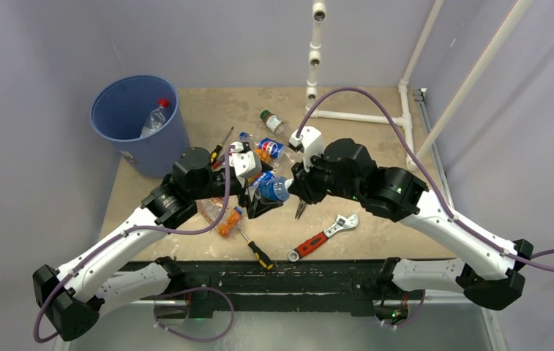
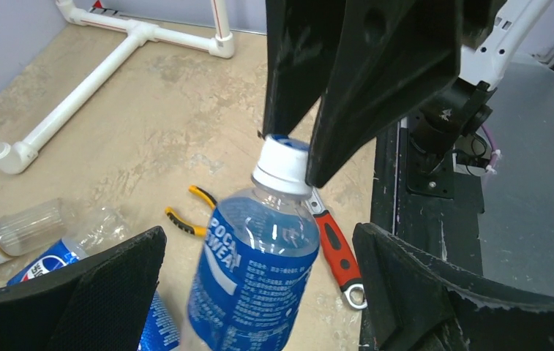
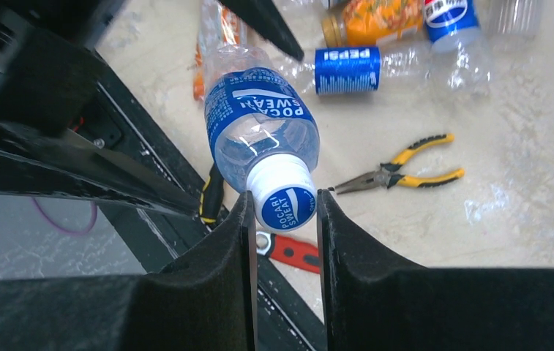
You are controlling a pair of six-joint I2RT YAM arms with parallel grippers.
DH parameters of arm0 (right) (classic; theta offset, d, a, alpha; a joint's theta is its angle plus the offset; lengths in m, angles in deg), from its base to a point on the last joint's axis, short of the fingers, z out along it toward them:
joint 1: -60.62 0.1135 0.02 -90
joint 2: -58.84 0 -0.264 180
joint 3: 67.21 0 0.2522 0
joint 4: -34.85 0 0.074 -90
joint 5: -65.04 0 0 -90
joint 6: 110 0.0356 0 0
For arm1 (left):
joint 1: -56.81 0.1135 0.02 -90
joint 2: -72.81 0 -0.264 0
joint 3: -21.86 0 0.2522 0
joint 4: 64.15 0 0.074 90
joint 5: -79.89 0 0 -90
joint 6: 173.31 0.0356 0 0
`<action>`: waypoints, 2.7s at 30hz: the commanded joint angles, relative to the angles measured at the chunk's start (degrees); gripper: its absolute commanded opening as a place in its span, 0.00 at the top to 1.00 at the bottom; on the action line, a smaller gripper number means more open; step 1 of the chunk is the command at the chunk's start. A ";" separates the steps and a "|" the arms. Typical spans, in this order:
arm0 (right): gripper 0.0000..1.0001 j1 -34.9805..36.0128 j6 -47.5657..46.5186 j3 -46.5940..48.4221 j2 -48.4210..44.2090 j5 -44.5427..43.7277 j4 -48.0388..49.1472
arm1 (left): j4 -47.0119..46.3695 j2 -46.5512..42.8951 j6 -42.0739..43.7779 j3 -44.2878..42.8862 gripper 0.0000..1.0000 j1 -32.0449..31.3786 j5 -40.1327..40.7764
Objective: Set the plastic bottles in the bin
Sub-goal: Pick up the plastic bottle at the center of the board.
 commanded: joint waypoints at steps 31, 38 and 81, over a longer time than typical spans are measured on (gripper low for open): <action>0.51 3.67 -1.97 13.39 0.22 7.76 2.14 | -0.07 -0.73 4.29 -1.01 0.65 -5.27 5.57; 0.01 3.67 1.49 -6.06 -14.89 4.70 25.60 | -5.90 -3.47 0.28 -0.63 0.83 -5.16 4.21; 0.55 3.67 11.23 -38.47 -13.40 16.44 83.46 | -39.51 -3.99 -43.85 1.81 0.07 -4.75 14.21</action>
